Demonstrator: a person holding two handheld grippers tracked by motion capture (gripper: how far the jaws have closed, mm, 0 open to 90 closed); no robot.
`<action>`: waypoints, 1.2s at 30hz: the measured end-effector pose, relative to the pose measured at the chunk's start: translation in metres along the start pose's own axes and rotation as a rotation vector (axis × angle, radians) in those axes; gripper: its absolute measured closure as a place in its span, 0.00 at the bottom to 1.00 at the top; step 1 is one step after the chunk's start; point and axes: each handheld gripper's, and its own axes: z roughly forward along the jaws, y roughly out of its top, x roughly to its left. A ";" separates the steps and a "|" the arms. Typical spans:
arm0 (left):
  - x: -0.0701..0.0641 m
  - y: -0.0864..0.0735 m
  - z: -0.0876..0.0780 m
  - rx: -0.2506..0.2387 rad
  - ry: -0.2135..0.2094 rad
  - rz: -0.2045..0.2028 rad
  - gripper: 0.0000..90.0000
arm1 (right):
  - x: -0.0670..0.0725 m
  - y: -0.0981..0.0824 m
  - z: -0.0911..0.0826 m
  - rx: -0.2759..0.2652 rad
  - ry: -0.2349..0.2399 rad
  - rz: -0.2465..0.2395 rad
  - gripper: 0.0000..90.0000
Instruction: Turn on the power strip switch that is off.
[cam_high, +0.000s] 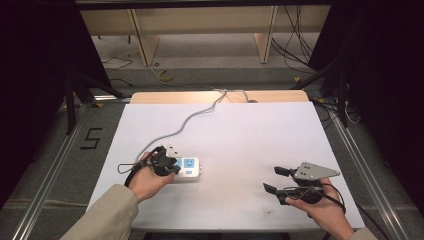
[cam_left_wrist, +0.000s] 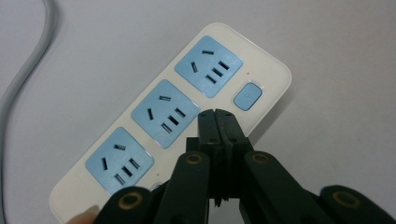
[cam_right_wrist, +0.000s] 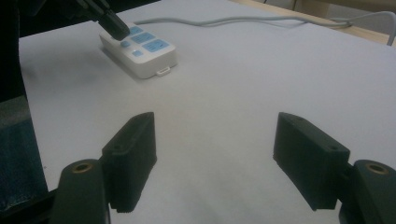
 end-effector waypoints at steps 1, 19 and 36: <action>0.000 0.000 0.000 0.003 0.000 0.001 1.00 | 0.000 0.000 0.000 0.000 0.000 0.000 0.34; 0.002 0.002 0.005 0.019 0.014 0.007 1.00 | 0.000 0.000 0.000 0.000 0.000 0.000 0.34; 0.003 0.003 0.008 0.036 0.019 0.026 1.00 | 0.000 0.000 0.000 0.000 0.000 -0.001 0.34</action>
